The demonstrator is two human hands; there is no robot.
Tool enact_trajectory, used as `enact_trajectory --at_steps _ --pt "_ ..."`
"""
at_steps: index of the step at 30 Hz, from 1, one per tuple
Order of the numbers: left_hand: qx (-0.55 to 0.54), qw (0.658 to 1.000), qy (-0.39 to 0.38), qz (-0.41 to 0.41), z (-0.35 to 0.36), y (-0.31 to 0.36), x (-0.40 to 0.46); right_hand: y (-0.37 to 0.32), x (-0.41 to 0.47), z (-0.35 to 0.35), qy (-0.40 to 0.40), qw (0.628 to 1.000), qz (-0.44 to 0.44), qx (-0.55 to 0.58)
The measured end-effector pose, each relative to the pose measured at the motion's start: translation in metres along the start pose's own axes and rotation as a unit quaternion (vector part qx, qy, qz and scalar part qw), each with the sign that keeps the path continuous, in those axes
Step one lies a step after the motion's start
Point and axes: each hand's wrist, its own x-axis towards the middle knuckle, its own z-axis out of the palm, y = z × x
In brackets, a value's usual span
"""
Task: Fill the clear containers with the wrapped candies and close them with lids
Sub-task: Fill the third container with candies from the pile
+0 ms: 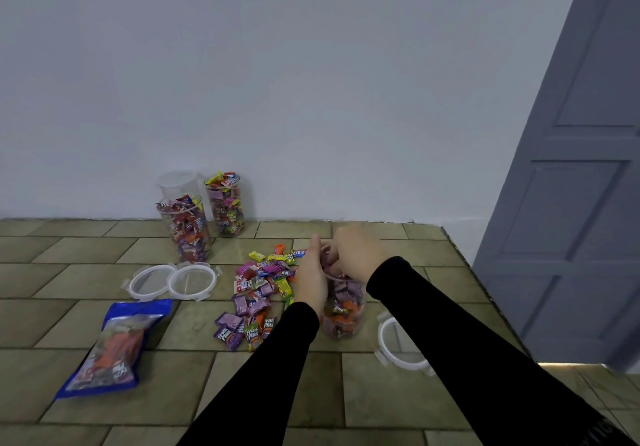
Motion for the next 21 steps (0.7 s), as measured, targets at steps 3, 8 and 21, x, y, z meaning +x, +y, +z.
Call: enact_trajectory --at_steps 3,8,21 --pt "-0.015 1.0 -0.002 -0.011 -0.002 -0.003 0.0 0.003 -0.003 -0.005 -0.019 1.0 -0.003 0.015" --pt "-0.026 0.998 -0.037 -0.046 -0.009 0.0 0.0 0.013 -0.01 -0.02 0.079 0.986 0.006 0.144" --pt "0.345 0.934 0.035 0.079 -0.068 -0.011 0.029 0.065 0.011 0.047 0.057 0.931 0.138 0.333"
